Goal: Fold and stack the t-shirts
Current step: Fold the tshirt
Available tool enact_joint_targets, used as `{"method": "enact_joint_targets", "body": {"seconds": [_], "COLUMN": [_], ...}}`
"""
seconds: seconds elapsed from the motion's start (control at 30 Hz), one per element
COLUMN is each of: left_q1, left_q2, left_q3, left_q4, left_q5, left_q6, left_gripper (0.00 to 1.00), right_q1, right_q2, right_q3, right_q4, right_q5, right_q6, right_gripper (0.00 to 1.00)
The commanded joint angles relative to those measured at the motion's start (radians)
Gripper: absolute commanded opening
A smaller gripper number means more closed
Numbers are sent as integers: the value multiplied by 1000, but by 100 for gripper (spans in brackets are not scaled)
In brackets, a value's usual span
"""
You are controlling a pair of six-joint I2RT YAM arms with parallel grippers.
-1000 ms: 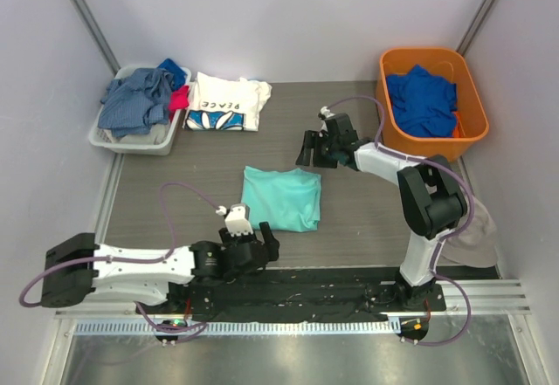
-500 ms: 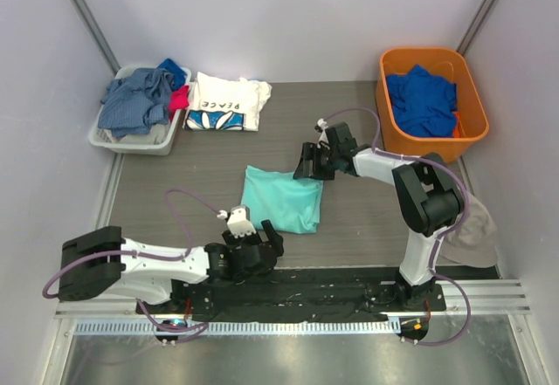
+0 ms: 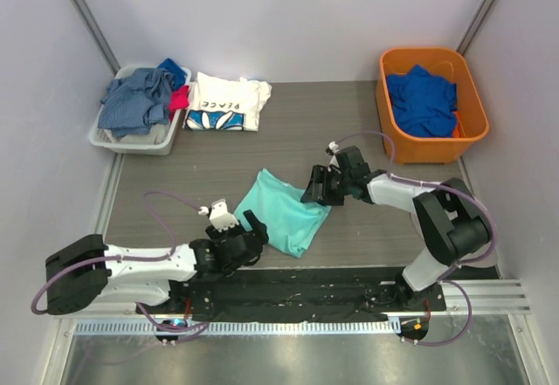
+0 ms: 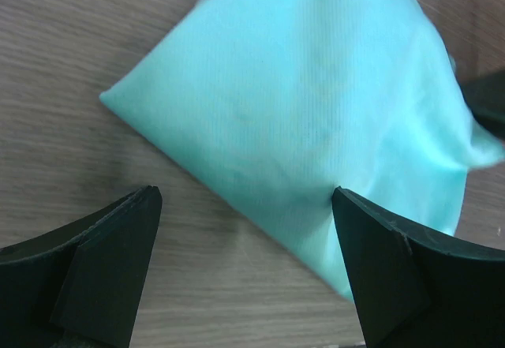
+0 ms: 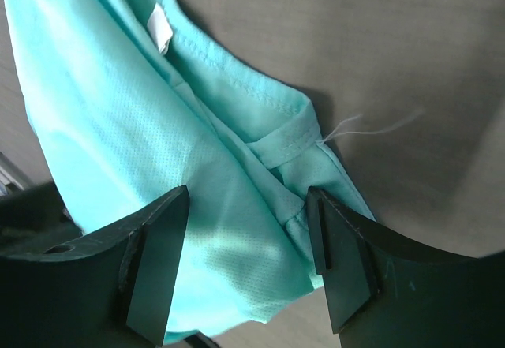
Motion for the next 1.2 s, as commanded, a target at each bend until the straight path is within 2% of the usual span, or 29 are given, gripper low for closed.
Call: {"method": "enact_joint_targets", "body": {"seconds": [0.0, 0.13, 0.3, 0.43, 0.53, 0.6, 0.67, 0.83, 0.93, 1.03, 1.17], "left_q1": [89, 147, 184, 198, 218, 236, 243, 247, 247, 247, 247], "left_q2": [11, 85, 263, 407, 469, 473, 441, 296, 200, 47, -180], "left_q3": [-3, 20, 101, 249, 334, 356, 368, 327, 264, 207, 143], "left_q4": [118, 219, 344, 364, 344, 319, 301, 189, 143, 31, -76], "left_q5": [2, 62, 147, 197, 221, 227, 215, 183, 169, 142, 117], "left_q6": [113, 178, 265, 337, 388, 408, 434, 453, 425, 379, 338], "left_gripper": [96, 96, 96, 96, 96, 96, 96, 96, 96, 96, 96], "right_q1": [44, 99, 160, 210, 223, 223, 222, 222, 223, 223, 223], "right_q2": [-108, -220, -370, -485, -585, -649, -727, -749, -691, -608, -533], "right_q3": [-111, -195, -292, -336, -327, -289, -237, -172, -180, -180, -169], "right_q4": [-62, -73, -91, -121, -212, -316, -412, -461, -402, -315, -209], "right_q5": [49, 69, 87, 122, 158, 242, 352, 423, 405, 399, 294], "right_q6": [74, 144, 221, 281, 289, 269, 250, 209, 197, 189, 186], "right_gripper": [70, 70, 70, 70, 70, 70, 71, 71, 71, 71, 70]}}
